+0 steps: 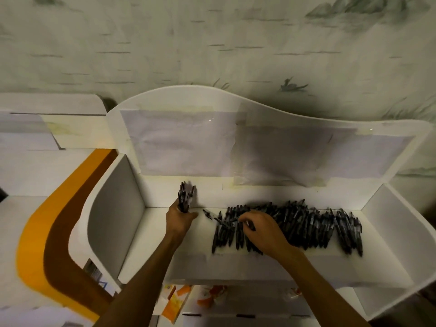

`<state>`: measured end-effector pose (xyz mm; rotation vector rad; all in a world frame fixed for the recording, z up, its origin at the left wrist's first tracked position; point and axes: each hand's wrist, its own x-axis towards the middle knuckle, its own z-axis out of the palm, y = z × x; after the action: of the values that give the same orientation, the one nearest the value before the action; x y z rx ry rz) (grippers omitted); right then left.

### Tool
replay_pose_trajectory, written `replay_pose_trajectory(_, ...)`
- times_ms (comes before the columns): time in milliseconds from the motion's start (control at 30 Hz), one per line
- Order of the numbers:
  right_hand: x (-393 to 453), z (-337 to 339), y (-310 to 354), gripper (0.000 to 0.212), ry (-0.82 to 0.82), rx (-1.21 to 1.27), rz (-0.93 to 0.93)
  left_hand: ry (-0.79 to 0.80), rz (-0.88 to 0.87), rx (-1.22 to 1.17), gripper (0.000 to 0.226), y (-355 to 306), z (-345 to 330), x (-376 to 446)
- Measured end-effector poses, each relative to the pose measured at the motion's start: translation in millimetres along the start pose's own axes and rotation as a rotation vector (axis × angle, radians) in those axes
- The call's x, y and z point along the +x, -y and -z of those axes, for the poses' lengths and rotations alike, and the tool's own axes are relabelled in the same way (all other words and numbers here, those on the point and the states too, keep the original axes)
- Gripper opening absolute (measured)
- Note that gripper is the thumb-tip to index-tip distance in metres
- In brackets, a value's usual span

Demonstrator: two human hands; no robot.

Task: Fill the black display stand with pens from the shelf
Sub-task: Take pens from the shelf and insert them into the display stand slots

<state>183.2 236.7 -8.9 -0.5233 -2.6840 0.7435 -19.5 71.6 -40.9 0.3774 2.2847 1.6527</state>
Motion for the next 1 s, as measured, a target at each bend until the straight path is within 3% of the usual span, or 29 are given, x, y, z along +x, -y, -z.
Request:
replay_pose_trajectory(167, 17.2, 1.6, 13.1, 0.022, -0.028, -0.030, 0.038, -0.201, -0.015, -0.139, 0.011, 7.8, -2.7, -0.4)
replay_pose_trajectory(333, 26.8, -1.3, 23.0, 0.019, -0.051, -0.063, 0.057, -0.344, -0.074, -0.187, 0.029, 6.8, -6.0, -1.8)
replay_pose_trajectory(533, 22.6, -5.8, 26.0, 0.020, -0.042, -0.093, 0.049, -0.288, -0.099, -0.168, 0.008, 17.7, -6.6, -8.3)
replay_pose_trajectory(667, 17.2, -6.7, 22.8, 0.023, -0.027, -0.128, 0.021, -0.244, -0.141, -0.105, 0.012, 28.8, -1.7, -10.4)
replay_pose_trajectory(767, 15.6, -6.2, 22.4, 0.023, -0.014, -0.139, 0.008, -0.344, -0.065, -0.165, 0.019, 27.4, -1.9, -6.7)
replay_pose_trajectory(867, 15.8, -5.0, 23.3, 0.022, -0.020, -0.144, 0.004, -0.438, -0.104, -0.225, 0.034, 25.3, -5.5, -7.0)
replay_pose_trajectory(1000, 15.3, -5.1, 26.8, 0.022, -0.018, -0.143, 0.003, -0.393, -0.106, -0.123, 0.024, 37.1, -7.8, -9.9)
